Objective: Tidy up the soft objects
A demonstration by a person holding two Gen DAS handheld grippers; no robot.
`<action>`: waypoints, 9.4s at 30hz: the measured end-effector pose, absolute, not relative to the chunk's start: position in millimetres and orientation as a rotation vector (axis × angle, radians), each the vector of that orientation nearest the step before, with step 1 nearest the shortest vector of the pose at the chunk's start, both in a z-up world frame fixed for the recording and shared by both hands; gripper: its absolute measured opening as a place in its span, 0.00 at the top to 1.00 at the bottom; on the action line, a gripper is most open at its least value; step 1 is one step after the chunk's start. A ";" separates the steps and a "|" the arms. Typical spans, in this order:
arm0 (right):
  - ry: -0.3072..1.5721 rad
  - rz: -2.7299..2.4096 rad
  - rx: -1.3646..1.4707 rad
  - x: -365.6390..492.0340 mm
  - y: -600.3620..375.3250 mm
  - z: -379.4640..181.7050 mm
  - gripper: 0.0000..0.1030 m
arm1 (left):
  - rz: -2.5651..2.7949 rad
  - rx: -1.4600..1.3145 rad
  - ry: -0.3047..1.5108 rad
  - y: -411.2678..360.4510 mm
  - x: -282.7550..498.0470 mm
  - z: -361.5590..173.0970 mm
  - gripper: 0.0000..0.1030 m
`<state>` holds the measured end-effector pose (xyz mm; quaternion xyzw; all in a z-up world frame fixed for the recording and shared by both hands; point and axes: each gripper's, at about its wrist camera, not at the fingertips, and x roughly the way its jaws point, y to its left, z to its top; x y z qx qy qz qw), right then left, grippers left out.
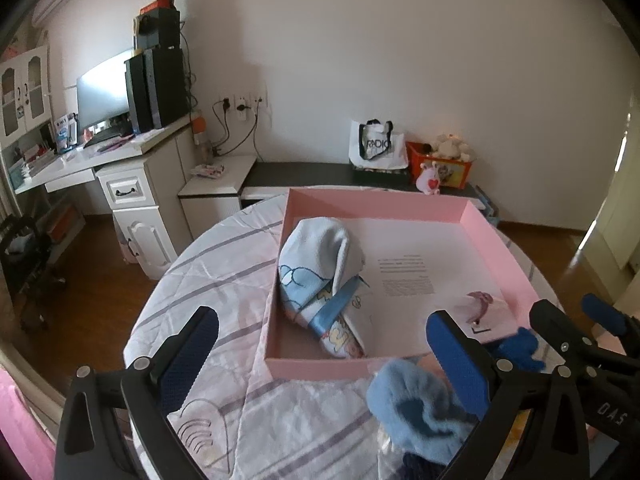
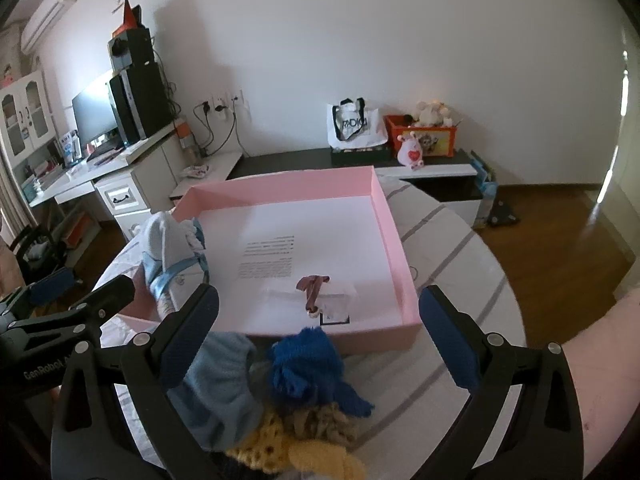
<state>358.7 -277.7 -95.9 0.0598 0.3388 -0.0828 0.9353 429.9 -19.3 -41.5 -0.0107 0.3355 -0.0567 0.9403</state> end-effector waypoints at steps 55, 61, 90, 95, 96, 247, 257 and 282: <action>0.265 -0.193 -0.042 106.1 -197.5 42.1 0.00 | -0.108 -0.012 0.244 -3.3 83.9 55.2 0.00; 0.223 -0.186 -0.061 92.6 -191.3 47.7 0.00 | -0.097 -0.017 0.209 -5.3 71.2 53.2 0.00; 0.232 -0.184 -0.060 91.2 -193.2 43.4 0.00 | -0.073 -0.007 0.230 -10.0 64.1 48.1 0.00; 0.262 -0.186 -0.056 99.5 -195.7 37.0 0.00 | -0.072 -0.003 0.259 -10.1 69.0 45.5 0.00; 0.270 -0.186 -0.055 101.1 -196.5 35.2 0.00 | -0.073 -0.003 0.267 -9.8 71.8 44.3 0.00; 0.883 -0.111 0.248 258.5 -277.5 -122.8 0.95 | -0.166 -0.005 0.888 -5.8 302.6 -110.7 0.74; 0.752 -0.094 0.239 224.6 -265.7 -78.1 0.95 | -0.177 0.011 0.750 -4.3 248.0 -61.1 0.74; 0.421 -0.062 0.128 124.5 -223.9 20.2 0.94 | -0.138 0.024 0.380 15.8 60.4 28.8 0.74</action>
